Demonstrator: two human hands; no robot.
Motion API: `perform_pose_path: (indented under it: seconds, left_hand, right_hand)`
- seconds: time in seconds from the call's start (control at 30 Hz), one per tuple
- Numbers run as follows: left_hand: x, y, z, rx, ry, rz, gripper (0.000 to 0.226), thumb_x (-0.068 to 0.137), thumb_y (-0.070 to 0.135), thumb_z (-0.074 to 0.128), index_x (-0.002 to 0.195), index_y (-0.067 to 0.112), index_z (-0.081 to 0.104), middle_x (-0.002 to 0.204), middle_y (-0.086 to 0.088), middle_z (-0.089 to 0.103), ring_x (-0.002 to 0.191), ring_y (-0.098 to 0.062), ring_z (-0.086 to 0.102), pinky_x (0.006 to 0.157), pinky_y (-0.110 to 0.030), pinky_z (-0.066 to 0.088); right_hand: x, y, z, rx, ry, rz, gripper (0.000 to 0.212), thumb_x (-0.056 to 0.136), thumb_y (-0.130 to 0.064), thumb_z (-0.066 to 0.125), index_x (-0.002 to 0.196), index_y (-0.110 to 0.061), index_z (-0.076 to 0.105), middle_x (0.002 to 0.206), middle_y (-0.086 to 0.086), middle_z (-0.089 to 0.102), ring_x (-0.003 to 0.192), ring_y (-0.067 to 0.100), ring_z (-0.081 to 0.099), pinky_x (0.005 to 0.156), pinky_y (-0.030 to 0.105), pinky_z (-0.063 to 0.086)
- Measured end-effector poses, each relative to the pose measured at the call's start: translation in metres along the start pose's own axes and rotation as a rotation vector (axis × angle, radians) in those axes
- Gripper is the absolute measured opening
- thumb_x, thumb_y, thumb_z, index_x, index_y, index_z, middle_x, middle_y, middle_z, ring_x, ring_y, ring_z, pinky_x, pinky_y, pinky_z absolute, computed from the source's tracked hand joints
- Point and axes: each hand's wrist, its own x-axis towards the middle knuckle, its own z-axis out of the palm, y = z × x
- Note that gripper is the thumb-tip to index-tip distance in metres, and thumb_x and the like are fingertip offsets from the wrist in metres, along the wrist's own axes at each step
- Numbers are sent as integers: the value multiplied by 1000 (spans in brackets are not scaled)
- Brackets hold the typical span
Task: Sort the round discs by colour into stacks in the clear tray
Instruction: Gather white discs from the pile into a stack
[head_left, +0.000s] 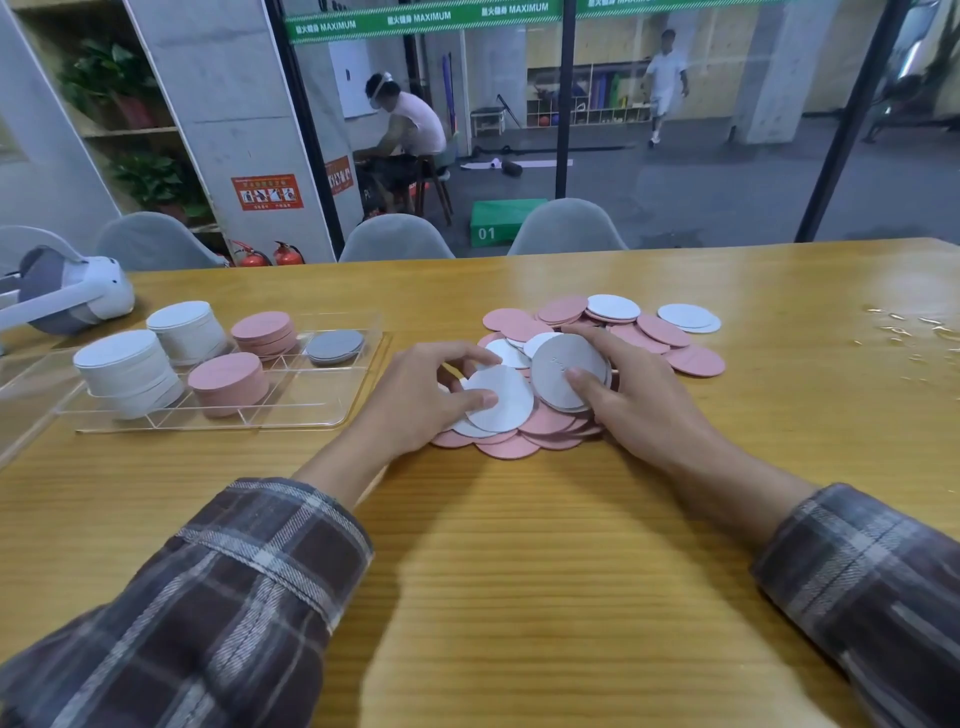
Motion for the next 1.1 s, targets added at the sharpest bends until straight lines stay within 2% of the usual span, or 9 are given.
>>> perform_pose_path:
  seconds: [0.17,0.23,0.33,0.5,0.63,0.73,0.83,1.0,1.1]
  left_hand:
    - [-1,4,-1,-213,-15,5,36,82,15,87,114,27,76,90,3,76,81,-9,64,86,-26,53]
    - [-2,7,4,-233,30,8,29,79,19,90,104,23,76,83,0,78,79,-10,67,84,-30,55]
    - [-2,8,11,-186,118,53,21,76,24,93,89,20,76,79,3,76,75,-15,69,76,-41,62]
    - [-7,14,17,-117,222,168,23,78,20,91,97,15,77,73,0,68,64,-14,63,66,-25,56]
    - [-6,16,20,-48,231,253,26,81,18,88,106,22,81,84,14,67,73,-8,64,70,-15,51]
    - [-7,17,22,-72,176,250,32,83,16,86,113,23,80,92,6,70,79,-11,66,73,-16,53]
    - [-5,12,18,-64,163,215,26,87,15,83,112,22,79,92,7,73,83,-11,68,73,-17,53]
    - [1,-14,-1,239,102,72,25,89,30,78,114,28,76,104,8,66,92,-7,62,74,-8,38]
    - [1,-25,-9,294,40,-61,32,86,50,77,111,31,76,104,9,64,87,-4,60,76,-21,41]
  right_hand:
    - [0,-1,0,-19,18,-24,47,101,-25,59,148,-28,50,133,-9,64,124,11,55,92,20,37]
    - [-1,-2,0,-3,2,-36,47,101,-25,59,147,-26,51,133,-8,65,123,11,56,95,20,40]
    - [-1,-5,0,0,-27,-67,46,100,-26,63,145,-24,54,129,-10,65,115,5,57,88,5,37]
    - [-1,-6,3,9,-77,-69,54,93,-36,72,144,-29,55,111,-17,66,81,-17,56,75,4,38]
    - [-1,-6,4,65,-99,-63,63,88,-40,78,146,-31,54,131,-15,65,113,-1,63,98,26,50]
    - [-3,-9,5,41,-95,-89,60,91,-40,75,146,-33,53,134,-17,64,118,2,61,103,30,49]
    - [-4,-9,3,4,-61,-111,50,95,-34,70,142,-33,56,127,-20,65,110,-3,59,96,24,47]
    - [-4,-8,1,-34,-16,-120,44,95,-26,69,139,-27,60,112,-20,63,87,-26,49,77,0,34]
    - [-4,-8,1,-46,-13,-122,44,96,-28,69,139,-27,60,115,-17,65,88,-26,48,78,-1,33]
